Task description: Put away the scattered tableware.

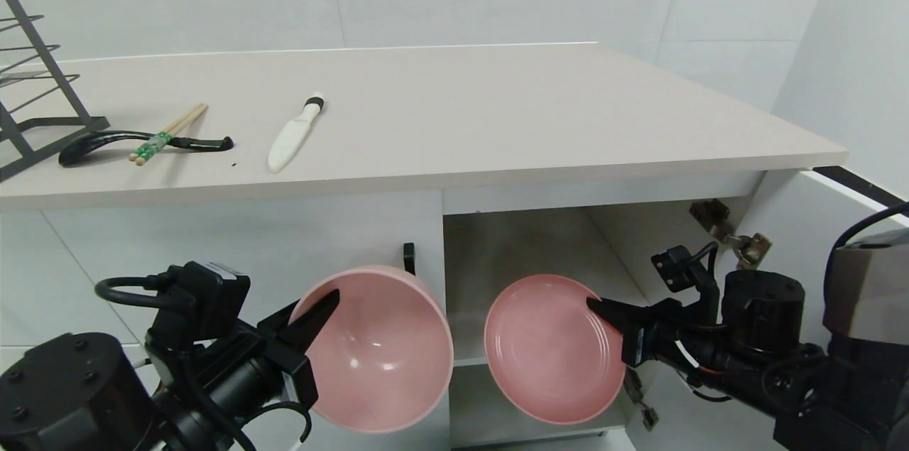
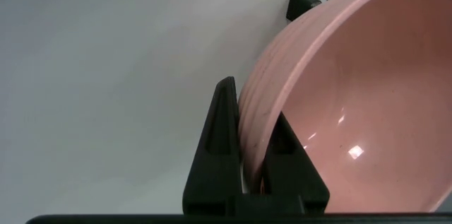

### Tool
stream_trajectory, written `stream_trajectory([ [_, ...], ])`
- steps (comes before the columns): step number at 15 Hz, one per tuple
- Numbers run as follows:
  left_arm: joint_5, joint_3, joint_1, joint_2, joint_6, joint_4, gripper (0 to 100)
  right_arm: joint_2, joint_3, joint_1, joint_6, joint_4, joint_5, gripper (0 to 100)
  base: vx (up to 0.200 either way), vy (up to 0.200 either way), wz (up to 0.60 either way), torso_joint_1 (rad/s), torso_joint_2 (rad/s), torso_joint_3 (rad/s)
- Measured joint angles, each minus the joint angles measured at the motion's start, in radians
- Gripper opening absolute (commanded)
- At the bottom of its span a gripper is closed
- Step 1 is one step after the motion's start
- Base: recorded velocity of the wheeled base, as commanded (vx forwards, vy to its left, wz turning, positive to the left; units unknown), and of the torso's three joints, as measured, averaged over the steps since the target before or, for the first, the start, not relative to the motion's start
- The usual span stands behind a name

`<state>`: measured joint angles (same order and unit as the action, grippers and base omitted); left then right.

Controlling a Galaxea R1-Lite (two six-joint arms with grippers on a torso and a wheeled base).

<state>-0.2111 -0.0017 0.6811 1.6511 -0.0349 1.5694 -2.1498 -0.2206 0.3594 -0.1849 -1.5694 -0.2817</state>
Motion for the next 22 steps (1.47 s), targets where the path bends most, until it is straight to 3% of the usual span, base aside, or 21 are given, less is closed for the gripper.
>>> stream_trajectory([
  [5, 0.0, 0.0, 0.0, 0.005, 0.0, 0.0, 0, -0.047, -0.026, -0.008, 0.001, 0.0, 0.032, 0, 0.0, 0.0, 0.0, 0.0, 0.0, 0.0],
  [19, 0.0, 0.0, 0.0, 0.021, -0.003, 0.0, 0, -0.313, -0.337, -0.019, -0.007, 0.0, 0.049, 0, 0.0, 0.0, 0.0, 0.0, 0.0, 0.0],
  [22, 0.0, 0.0, 0.0, 0.022, -0.005, 0.0, 0, -0.349, -0.4, -0.023, -0.059, 0.0, 0.049, 0, 0.0, 0.0, 0.0, 0.0, 0.0, 0.0],
])
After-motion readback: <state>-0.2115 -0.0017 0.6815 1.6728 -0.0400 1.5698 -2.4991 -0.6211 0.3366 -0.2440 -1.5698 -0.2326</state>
